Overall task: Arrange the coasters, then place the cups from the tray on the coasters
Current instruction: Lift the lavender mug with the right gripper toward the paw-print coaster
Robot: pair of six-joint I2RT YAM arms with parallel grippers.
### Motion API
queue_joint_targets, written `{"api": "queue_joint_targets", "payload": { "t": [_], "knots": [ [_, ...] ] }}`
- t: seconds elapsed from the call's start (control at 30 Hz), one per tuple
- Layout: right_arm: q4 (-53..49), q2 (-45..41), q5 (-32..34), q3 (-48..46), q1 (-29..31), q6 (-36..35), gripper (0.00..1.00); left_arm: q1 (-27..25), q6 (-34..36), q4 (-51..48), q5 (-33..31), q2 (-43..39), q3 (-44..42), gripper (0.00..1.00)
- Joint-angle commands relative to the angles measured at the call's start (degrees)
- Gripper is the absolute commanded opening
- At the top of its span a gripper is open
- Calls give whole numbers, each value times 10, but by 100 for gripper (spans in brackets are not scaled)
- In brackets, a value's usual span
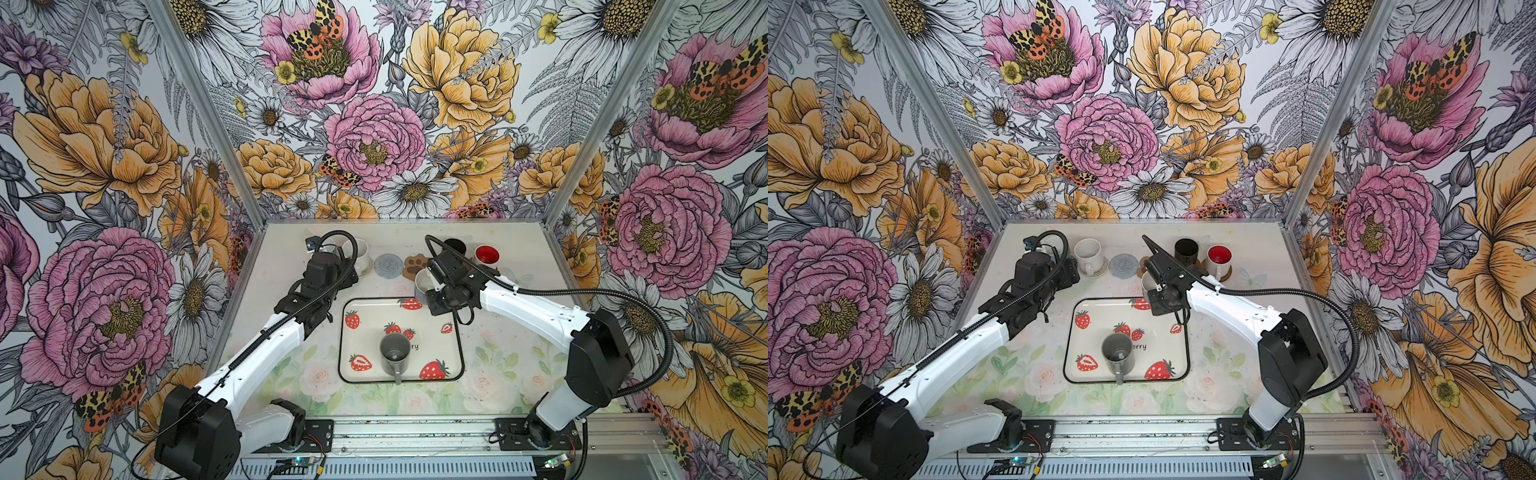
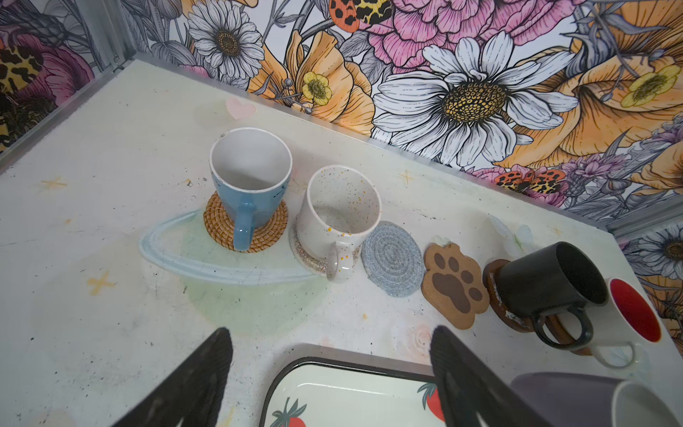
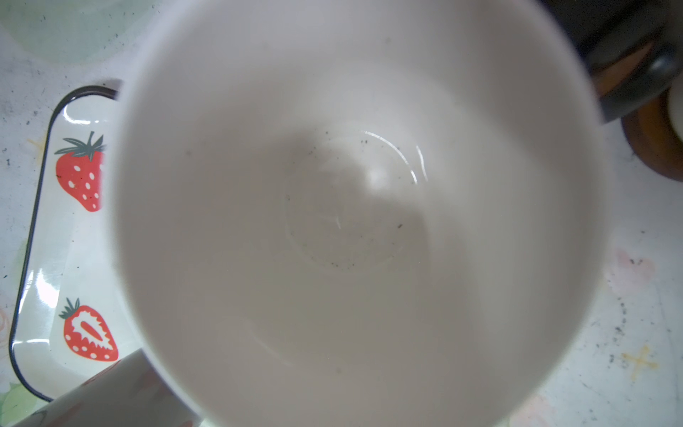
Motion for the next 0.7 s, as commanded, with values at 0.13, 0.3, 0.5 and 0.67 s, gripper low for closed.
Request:
{"api": "queue_joint_targets", "payload": {
  "t": [0.13,0.3,0.5,0.67],
  "knots": [
    [26,28,-14,72,-34,-35,0,10,-8,10,14,-2,-6,86],
    [26,55,-22,111,-51,-49,0,13,-9,10,17,-4,-8,86],
    [26,103,-36,164,-69,-61,0,13,-10,17,23,-6,-11,86],
    [25,144,-39,206,-78,-68,0,14,-11,16,25,-5,-11,86]
  ]
}}
